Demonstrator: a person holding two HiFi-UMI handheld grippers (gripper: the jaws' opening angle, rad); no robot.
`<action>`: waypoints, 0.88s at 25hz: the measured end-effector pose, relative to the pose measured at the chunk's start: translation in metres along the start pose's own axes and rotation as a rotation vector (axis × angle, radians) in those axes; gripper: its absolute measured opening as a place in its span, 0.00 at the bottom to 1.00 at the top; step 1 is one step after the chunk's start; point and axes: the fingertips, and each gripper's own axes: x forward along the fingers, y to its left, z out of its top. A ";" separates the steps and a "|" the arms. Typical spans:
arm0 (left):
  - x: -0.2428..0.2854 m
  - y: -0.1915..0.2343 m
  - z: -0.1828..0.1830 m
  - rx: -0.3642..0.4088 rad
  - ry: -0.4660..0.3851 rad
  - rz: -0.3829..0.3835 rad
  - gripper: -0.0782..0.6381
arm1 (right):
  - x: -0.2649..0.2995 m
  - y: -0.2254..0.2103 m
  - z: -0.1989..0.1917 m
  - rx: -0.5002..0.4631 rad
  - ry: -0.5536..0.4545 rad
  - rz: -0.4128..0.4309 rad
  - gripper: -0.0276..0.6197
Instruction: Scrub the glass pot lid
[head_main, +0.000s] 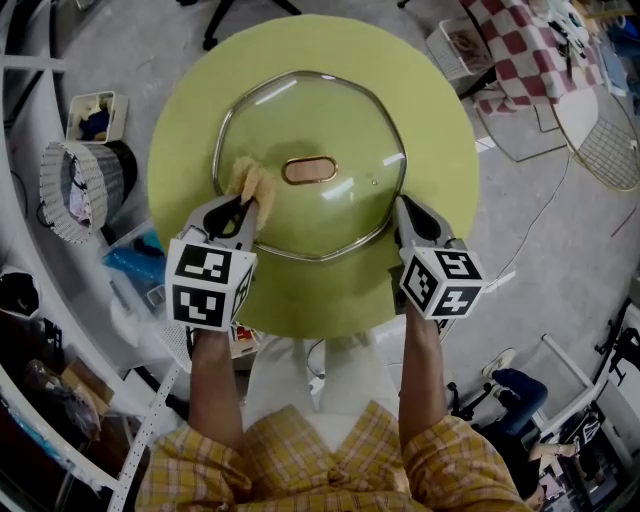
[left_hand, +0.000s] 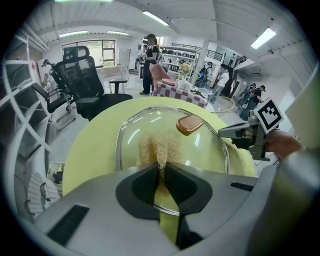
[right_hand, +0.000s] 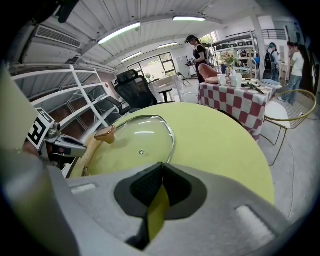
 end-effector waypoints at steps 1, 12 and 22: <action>0.000 0.001 0.001 0.003 0.002 0.001 0.16 | 0.000 0.000 0.000 0.000 0.001 0.001 0.05; 0.003 0.011 0.012 0.034 0.019 0.015 0.16 | -0.001 0.001 0.001 -0.004 0.008 0.005 0.05; 0.009 0.018 0.022 0.062 0.044 0.009 0.16 | 0.001 -0.001 0.002 -0.014 0.013 0.007 0.05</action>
